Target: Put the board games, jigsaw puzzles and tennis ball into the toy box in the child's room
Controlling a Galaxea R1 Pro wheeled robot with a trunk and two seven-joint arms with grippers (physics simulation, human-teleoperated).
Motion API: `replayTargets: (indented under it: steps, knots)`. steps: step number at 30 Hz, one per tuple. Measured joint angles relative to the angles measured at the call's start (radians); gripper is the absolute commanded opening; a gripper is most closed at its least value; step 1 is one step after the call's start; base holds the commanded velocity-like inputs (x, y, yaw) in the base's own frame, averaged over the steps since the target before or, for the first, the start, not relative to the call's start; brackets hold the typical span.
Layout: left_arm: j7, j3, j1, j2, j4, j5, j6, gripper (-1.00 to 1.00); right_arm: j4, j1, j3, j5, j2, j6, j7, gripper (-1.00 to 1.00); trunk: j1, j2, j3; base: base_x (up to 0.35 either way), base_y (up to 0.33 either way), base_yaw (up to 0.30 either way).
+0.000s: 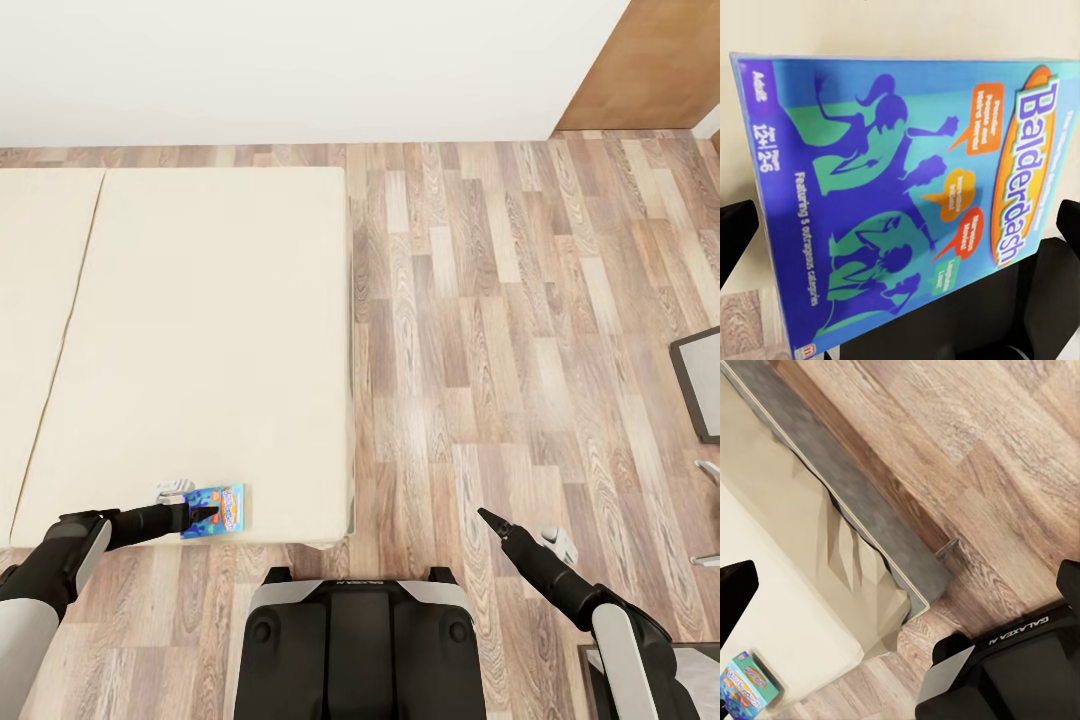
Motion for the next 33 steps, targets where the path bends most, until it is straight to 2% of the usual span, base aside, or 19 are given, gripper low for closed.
replayTargets:
  steps: [8,16,25,33]
  knots:
    - [0.000,0.001,0.000,0.000,0.000,0.000,0.000,1.00,0.000,0.000,0.000,0.000,0.000,0.000,0.000,1.00,0.000,0.000,0.000,0.000,0.000,0.000]
    - [-0.011,0.036,0.001,0.003,0.000,0.014,0.012,1.00,0.000,0.000,0.000,0.000,0.000,0.000,0.000,1.00,0.000,0.000,0.000,0.000,0.000,0.000]
    - [-0.126,0.056,0.000,0.023,0.001,0.006,-0.003,1.00,0.000,0.000,0.000,0.000,0.000,0.000,0.000,1.00,0.000,0.000,0.000,0.000,0.000,0.000]
    - [-0.141,0.057,0.000,0.027,0.001,0.005,-0.004,1.00,0.000,0.000,0.000,0.000,0.000,0.000,0.000,1.00,0.000,0.000,0.000,0.000,0.000,0.000]
